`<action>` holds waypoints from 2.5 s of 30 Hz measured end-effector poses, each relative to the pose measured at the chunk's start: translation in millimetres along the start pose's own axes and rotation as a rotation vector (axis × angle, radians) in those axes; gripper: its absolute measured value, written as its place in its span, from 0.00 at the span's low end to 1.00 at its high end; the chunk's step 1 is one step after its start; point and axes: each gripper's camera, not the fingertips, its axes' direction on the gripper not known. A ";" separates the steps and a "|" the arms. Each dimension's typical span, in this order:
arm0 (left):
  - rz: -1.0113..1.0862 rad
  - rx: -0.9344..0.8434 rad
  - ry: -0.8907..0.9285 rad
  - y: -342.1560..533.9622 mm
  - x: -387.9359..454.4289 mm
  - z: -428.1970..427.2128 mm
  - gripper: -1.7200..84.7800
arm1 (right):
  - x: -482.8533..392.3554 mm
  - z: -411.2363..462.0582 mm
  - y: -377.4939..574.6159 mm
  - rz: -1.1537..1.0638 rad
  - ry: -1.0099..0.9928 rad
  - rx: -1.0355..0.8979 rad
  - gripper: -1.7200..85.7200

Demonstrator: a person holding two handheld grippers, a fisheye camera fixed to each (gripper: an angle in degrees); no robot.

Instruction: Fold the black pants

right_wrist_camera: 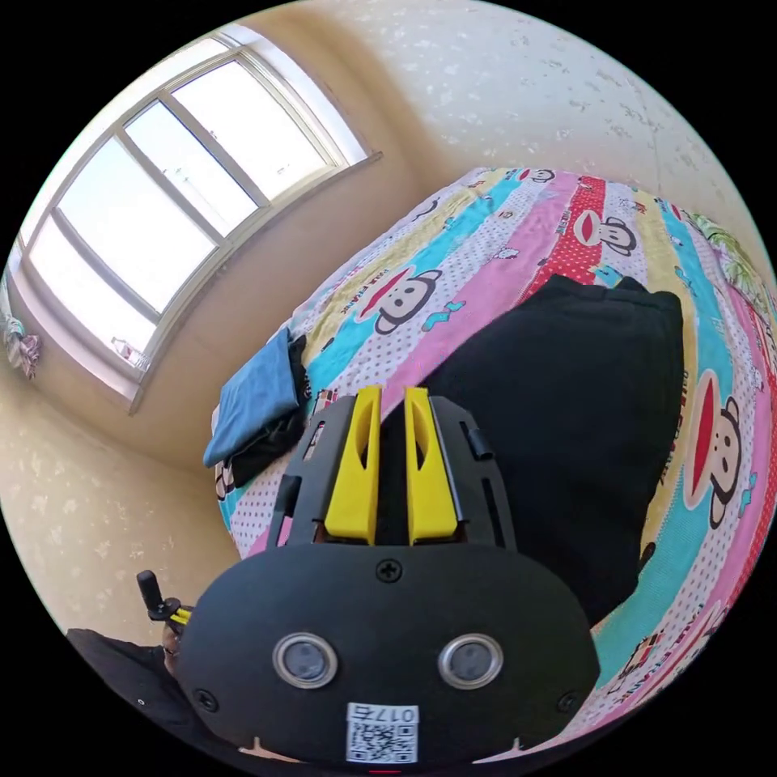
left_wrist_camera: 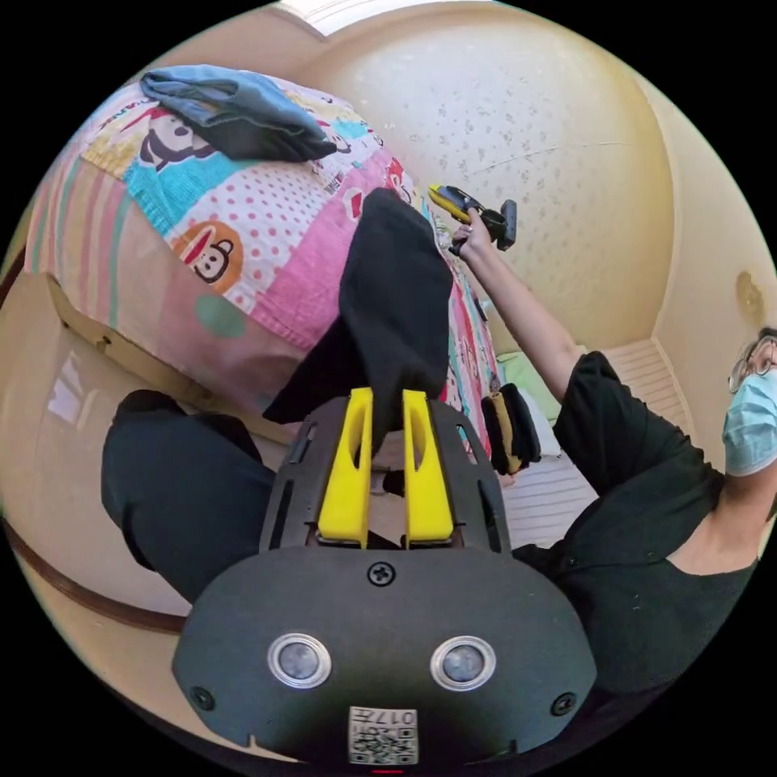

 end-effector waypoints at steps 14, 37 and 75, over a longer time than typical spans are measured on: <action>0.106 -0.053 -0.138 -113.9 19.0 67.8 0.21 | 56.8 -57.3 319.6 0.189 -0.353 -0.084 0.19; 0.080 -0.238 0.015 21.1 108.7 118.9 0.13 | 103.1 -174.2 441.3 0.355 -0.147 -0.199 0.10; 0.135 -0.172 0.016 0.7 118.2 123.8 0.01 | 117.3 -179.3 511.7 0.243 -0.401 -0.002 0.03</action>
